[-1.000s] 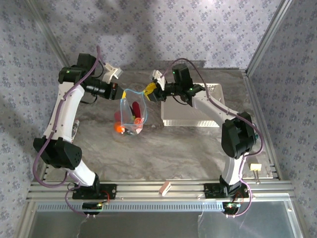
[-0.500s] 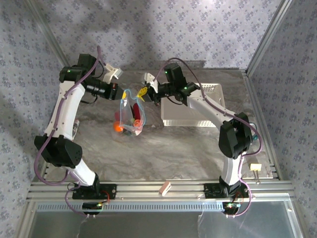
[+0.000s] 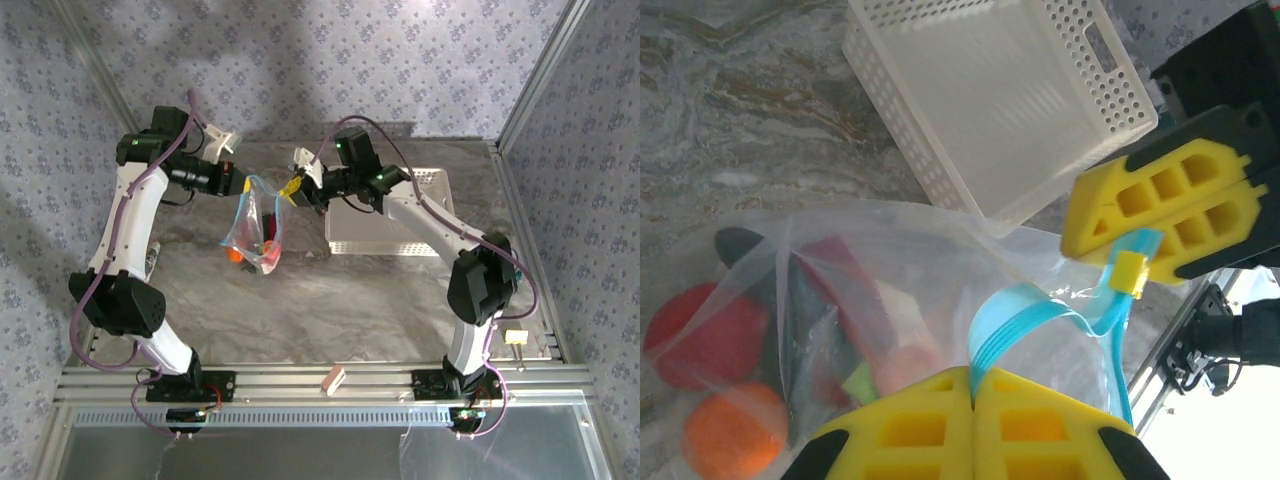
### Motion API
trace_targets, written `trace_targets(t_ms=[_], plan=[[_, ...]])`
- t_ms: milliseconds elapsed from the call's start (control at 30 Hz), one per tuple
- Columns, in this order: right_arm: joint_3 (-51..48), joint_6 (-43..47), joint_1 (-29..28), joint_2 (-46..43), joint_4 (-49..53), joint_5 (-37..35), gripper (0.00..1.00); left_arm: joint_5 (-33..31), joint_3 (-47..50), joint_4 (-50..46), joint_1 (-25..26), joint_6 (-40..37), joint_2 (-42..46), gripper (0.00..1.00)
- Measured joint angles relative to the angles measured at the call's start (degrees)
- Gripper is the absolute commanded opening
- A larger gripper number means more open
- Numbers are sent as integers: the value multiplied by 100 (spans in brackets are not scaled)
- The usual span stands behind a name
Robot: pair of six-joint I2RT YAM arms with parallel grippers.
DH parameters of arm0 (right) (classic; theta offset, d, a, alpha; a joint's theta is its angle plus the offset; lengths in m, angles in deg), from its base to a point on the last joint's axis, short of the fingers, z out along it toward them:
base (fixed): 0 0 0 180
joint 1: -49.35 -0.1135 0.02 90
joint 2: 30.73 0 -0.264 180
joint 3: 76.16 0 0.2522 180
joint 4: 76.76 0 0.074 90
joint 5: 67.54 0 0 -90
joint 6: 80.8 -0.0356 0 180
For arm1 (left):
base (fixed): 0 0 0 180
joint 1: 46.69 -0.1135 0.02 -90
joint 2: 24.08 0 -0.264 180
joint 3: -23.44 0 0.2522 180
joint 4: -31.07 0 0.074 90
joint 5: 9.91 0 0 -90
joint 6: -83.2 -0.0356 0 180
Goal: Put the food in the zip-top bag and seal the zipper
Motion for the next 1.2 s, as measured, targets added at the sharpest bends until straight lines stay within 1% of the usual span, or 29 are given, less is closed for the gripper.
trace_targets(t_ms=[133, 167, 267, 400, 600, 700, 800, 867, 900, 1000, 1133, 1200], plan=[[149, -540, 0, -210, 116, -317, 0, 0, 0, 199, 0, 144, 0, 14], [308, -710, 0, -210, 210, -409, 0, -2, 0, 243, -2, 170, 0, 17], [758, -1185, 35, -190, 492, -577, 0, -13, 0, 361, -13, 227, 7, 21], [1130, -1843, 247, -118, 647, -551, 0, -24, 98, 634, -122, 286, 127, 24], [1078, -2658, 745, 166, 691, -420, 0, 22, 511, 1174, -479, 422, 579, 25], [1034, -2896, 881, 295, 702, -354, 0, 15, 1010, 1574, -498, 496, 901, 26], [1034, -3097, 955, 387, 706, -278, 0, -26, 1738, 2070, -487, 592, 1316, 29], [1034, -3198, 997, 420, 708, -229, 0, -59, 2352, 2444, -487, 704, 1674, 34], [1036, -3235, 1012, 428, 706, -210, 0, -68, 2579, 2581, -483, 743, 1818, 34], [1062, -3324, 1073, 485, 708, -155, 0, -160, 3215, 2968, -334, 802, 2249, 39], [1134, -3412, 1139, 614, 708, -103, 0, -400, 3648, 3171, 44, 776, 2610, 46], [1145, -3447, 1145, 658, 710, -70, 0, -444, 3733, 3237, 81, 756, 2656, 49]])
